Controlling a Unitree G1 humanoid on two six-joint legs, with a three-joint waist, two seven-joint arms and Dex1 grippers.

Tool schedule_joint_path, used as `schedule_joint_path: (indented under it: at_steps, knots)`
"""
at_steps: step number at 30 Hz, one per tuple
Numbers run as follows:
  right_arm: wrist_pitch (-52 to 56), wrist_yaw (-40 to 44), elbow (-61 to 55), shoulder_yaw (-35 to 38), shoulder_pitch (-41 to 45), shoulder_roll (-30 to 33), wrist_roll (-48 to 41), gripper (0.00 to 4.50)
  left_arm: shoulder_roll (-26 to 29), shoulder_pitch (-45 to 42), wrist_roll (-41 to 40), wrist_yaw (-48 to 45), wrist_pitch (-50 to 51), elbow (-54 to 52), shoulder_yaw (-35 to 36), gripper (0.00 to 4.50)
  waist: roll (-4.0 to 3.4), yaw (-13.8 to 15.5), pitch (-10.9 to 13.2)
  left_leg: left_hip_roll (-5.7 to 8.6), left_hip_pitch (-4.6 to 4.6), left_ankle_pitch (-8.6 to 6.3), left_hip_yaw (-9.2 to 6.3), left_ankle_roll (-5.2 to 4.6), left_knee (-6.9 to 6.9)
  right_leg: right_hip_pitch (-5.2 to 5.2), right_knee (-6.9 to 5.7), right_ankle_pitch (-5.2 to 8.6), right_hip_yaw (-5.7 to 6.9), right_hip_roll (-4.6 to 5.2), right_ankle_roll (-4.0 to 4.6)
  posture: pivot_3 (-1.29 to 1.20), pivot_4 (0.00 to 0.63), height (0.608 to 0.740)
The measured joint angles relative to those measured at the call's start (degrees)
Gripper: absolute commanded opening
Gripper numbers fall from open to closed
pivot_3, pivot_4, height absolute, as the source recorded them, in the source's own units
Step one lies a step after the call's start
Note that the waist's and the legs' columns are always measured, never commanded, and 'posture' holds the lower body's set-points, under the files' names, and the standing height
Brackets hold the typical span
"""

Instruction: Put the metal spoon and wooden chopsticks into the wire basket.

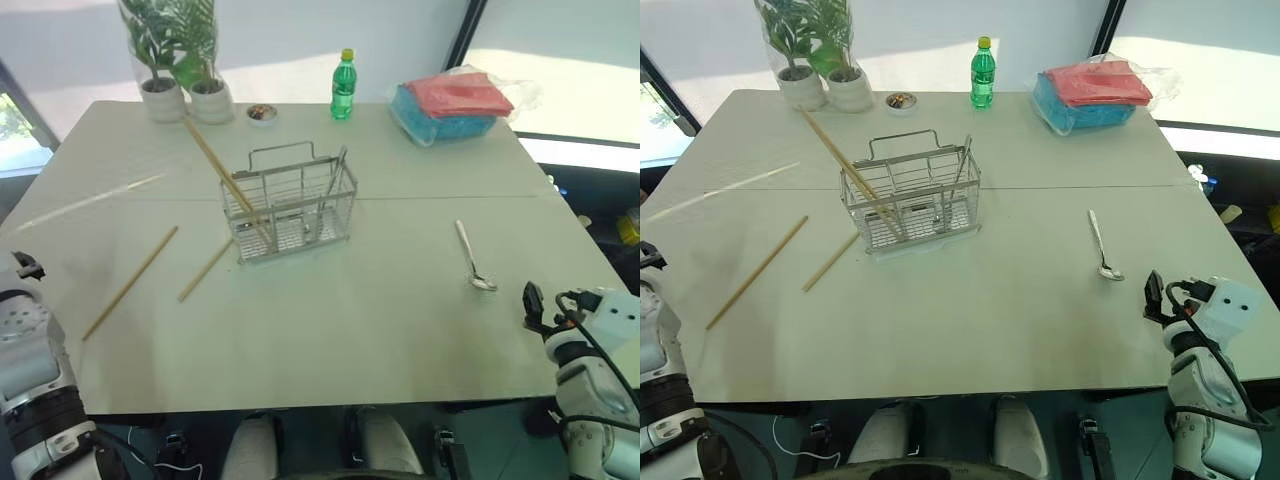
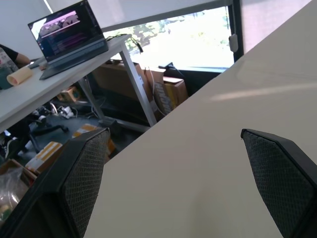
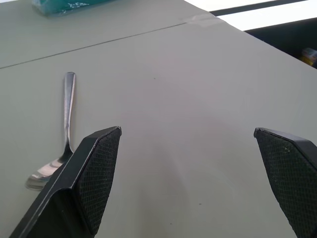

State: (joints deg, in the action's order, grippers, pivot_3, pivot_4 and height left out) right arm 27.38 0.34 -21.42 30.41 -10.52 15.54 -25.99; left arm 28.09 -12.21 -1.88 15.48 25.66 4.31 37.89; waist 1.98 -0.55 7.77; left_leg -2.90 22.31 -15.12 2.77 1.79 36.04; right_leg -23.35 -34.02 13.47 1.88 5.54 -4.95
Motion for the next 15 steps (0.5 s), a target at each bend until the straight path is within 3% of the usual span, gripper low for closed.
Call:
schedule_joint_path:
  at_steps: [15]
  knots:
    - [6.36, -2.57, -4.88, -0.71, 1.83, -0.2, -0.06, 4.43, 0.11, 0.13, -0.04, -0.31, -0.12, -0.03, -0.02, 4.5, 0.0, 0.04, 0.0, 0.01, 0.0, 0.0, 0.01, 0.0, -0.01, 0.0, 0.01, 0.0, 0.0, 0.01, 0.0, 0.0, 0.15, 0.723]
